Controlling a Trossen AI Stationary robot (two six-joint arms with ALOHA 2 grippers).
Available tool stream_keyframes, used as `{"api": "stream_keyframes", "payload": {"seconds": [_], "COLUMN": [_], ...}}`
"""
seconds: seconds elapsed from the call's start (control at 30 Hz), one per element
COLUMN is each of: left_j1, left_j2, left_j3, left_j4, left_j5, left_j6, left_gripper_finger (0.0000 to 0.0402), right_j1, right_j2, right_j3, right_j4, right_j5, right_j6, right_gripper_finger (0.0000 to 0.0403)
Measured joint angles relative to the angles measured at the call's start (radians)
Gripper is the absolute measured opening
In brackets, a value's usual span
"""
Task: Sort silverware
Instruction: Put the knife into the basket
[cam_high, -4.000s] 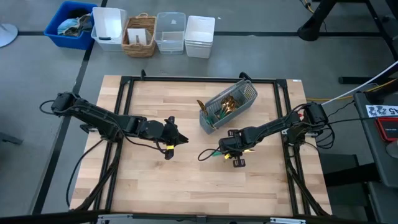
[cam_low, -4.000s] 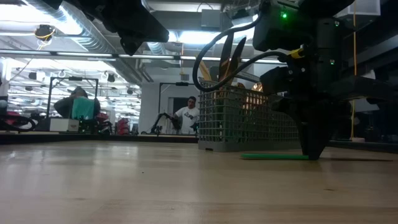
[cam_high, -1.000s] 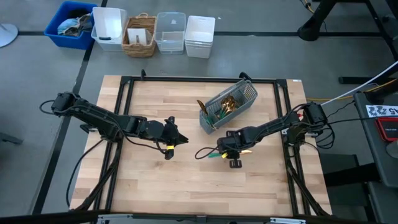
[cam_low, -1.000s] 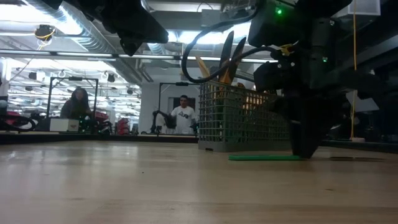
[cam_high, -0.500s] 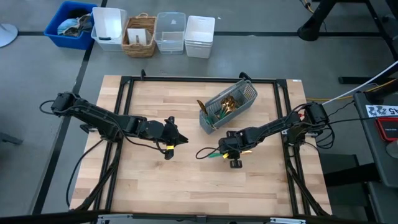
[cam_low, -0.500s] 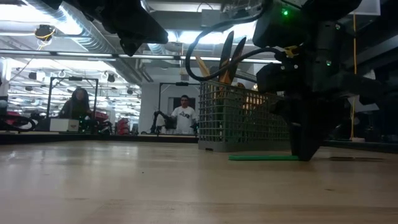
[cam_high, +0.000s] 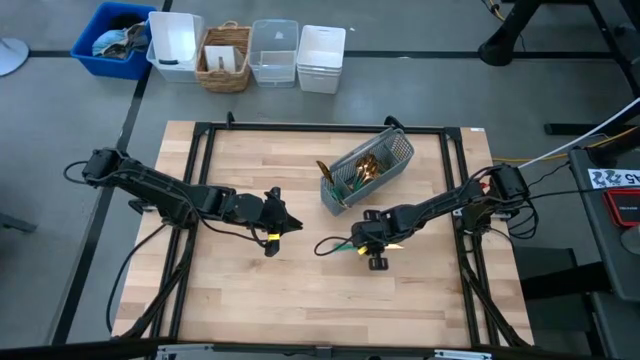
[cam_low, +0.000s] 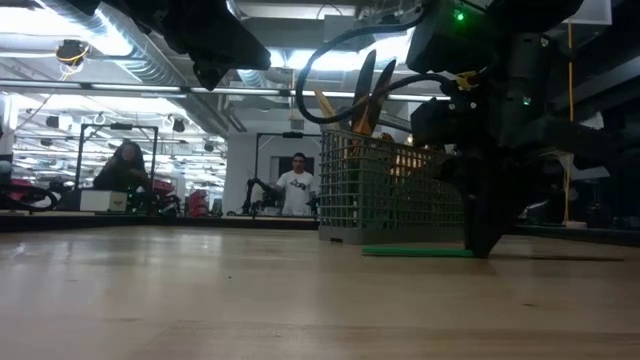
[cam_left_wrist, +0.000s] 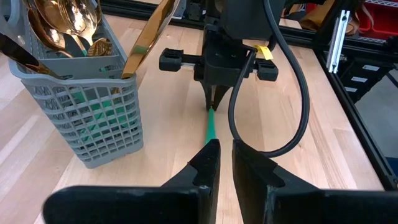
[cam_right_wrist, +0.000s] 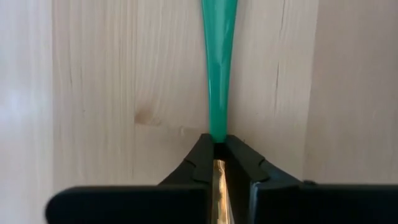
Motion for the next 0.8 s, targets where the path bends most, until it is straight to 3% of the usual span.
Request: {"api": "stream_keyframes", "payload": {"seconds": [0.8], "left_j1": [0.000], "left_j2": [0.000], "left_j3": [0.000], "left_j4": [0.002], "left_j5": [0.000], "left_j6": [0.000], "left_gripper_finger": [0.0033], "right_j1": [-0.002], "right_j2": [0.006], "right_j3": [0.056], "right_j4": [0.000], "right_j5": [0.008], "right_j6": [-0.003], "right_gripper_finger": [0.0034]}}
